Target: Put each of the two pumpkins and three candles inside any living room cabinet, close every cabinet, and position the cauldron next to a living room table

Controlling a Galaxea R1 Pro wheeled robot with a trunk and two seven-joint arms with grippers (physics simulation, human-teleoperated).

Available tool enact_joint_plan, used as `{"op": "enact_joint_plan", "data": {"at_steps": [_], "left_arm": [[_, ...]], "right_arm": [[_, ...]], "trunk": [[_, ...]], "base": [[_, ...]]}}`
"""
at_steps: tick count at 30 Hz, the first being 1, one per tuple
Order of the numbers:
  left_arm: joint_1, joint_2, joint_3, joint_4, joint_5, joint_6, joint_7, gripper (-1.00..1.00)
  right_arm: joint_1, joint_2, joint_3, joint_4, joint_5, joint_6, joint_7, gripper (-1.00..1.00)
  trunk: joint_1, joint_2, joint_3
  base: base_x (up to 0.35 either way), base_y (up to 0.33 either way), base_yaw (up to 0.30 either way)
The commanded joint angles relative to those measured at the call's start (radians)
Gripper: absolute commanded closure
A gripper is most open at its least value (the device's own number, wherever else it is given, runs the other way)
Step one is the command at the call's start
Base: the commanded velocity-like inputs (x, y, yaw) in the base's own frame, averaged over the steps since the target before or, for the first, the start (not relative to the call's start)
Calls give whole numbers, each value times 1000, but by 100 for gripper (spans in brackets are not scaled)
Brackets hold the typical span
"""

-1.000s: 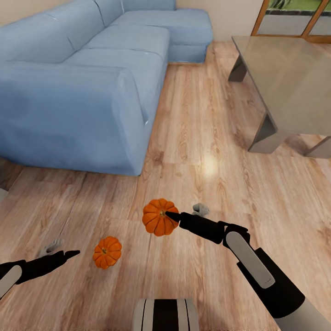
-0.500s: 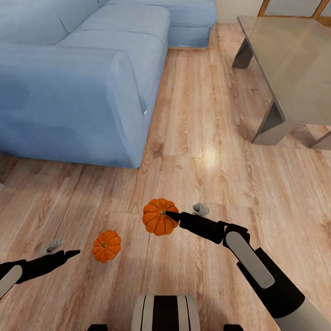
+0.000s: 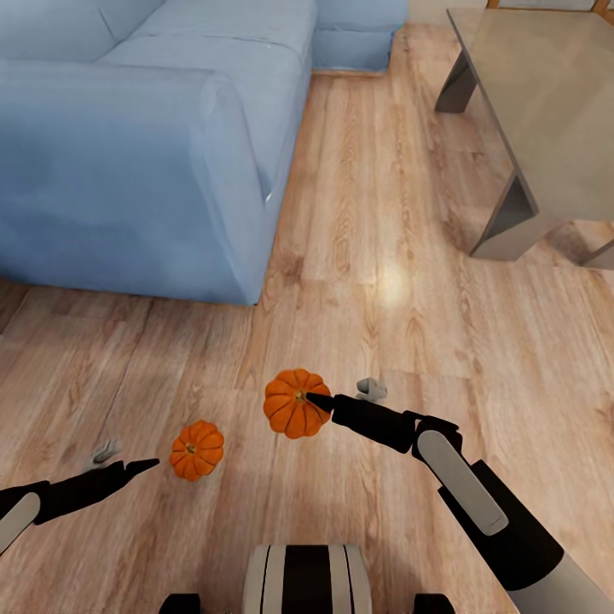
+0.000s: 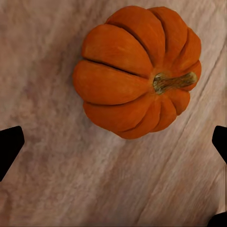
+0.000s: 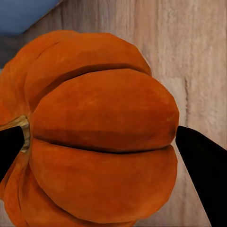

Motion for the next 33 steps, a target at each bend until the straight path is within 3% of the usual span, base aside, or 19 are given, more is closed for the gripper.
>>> {"op": "enact_joint_plan", "data": {"at_steps": [1,8,14,33], "left_arm": [[-1,1,-2,0,9,6,-10,-100],[-1,4,0,0,9,6,-41,-100],[-1,6,2,0,8,5,-43,-100],[-1,12,7,0,11,5,-44,-100]], "right_arm": [[-1,-1,1,-2,-13,-1,-10,100],[-1,-1,1,-1,-13,-1,-11,100],[-1,-1,1,0,-11,-1,-11,100],[-1,-1,1,-1,-10,-1,-10,100]], "trunk": [[0,-1,-5],[2,-1,-16],[4,-3,-39],[9,-5,-82]], "base": [[0,0,0],[0,0,0],[0,0,0],[0,0,0]]}}
